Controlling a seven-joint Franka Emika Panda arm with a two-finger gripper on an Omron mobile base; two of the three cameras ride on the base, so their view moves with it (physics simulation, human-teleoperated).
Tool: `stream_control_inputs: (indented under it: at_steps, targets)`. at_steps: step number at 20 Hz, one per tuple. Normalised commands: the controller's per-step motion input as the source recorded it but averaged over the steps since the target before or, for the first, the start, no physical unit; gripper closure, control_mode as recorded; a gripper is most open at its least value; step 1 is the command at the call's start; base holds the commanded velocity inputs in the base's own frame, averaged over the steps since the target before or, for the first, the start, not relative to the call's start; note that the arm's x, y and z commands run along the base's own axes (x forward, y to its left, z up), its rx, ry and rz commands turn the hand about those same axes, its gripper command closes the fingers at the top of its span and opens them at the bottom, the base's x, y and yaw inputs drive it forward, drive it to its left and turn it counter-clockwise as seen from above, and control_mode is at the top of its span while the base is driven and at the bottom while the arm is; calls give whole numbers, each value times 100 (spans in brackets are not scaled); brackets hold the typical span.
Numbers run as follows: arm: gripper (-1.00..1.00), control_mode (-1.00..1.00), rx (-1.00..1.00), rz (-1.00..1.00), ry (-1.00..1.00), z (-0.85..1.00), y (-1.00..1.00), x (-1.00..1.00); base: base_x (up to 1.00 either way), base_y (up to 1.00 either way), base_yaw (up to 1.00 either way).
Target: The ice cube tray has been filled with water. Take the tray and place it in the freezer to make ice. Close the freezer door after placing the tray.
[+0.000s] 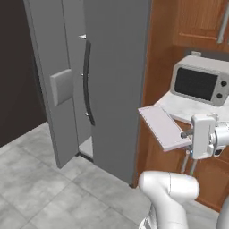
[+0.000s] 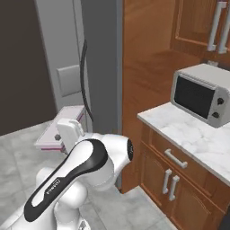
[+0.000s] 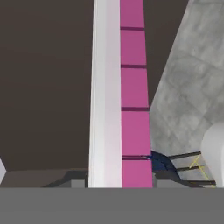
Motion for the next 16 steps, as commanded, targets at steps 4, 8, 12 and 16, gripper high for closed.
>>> stream_control_inputs:
  at_steps: [4,8,12,16]
  targets:
    - [100,100,0,0,0,0,0,0,47,56,0]
    - [100,100,0,0,0,0,0,0,39,56,0]
    - [100,100,0,0,0,0,0,0,36,58,-3]
    - [100,100,0,0,0,0,0,0,33,65,-10]
